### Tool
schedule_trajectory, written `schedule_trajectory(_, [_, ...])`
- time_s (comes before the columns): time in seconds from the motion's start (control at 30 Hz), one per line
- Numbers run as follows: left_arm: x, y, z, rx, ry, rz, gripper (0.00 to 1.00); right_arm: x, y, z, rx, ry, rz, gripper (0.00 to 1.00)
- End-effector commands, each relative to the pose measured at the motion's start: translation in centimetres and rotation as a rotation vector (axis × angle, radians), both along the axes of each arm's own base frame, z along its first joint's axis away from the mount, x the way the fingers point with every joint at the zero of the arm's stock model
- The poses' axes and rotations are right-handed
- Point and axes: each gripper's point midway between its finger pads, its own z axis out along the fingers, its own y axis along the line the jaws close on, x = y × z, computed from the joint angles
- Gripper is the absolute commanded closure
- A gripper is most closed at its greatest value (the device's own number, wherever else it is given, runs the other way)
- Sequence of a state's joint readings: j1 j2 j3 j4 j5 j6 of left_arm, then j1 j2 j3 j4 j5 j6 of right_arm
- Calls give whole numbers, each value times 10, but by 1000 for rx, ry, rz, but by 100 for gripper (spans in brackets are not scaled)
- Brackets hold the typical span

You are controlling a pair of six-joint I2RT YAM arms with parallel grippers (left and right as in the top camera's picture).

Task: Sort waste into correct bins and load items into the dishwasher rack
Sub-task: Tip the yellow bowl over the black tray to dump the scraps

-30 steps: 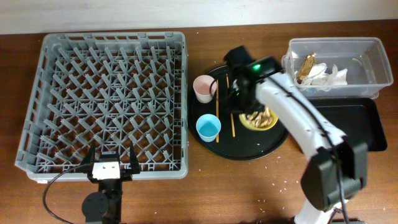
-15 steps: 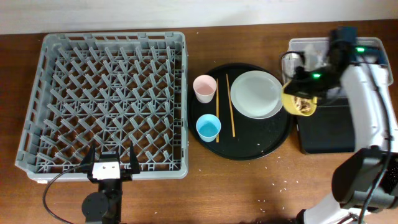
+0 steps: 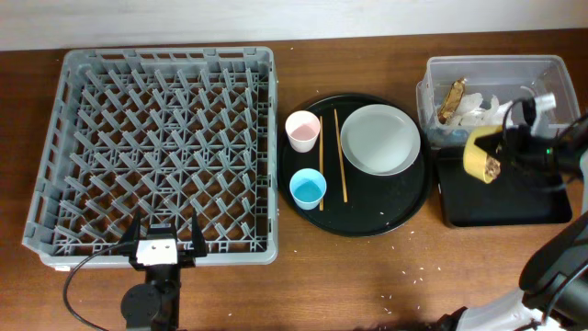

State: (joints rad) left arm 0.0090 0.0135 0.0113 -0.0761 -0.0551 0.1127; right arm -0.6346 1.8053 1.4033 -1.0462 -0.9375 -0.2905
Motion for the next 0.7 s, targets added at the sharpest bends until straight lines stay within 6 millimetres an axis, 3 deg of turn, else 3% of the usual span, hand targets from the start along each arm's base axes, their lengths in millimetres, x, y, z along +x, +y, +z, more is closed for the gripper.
schedule_trajectory(0.0, [0,0,0,16,0,-4,1,-10,-2,-8,111,-92,-33,96])
schedule_trajectory(0.1, [0,0,0,16,0,-4,0,-15,-7,-15,154,-137,-60,96])
schedule_trajectory(0.2, [0,0,0,16,0,-4,1,-16,-14,-4,218,-206,-84,96])
schedule_trajectory(0.43, [0,0,-1,16,1,-4,0,-27,-46,14,360,-227,-222,96])
schedule_trajectory(0.67, [0,0,0,16,0,-4,0,-40,-74,12,365,-232,-309,96])
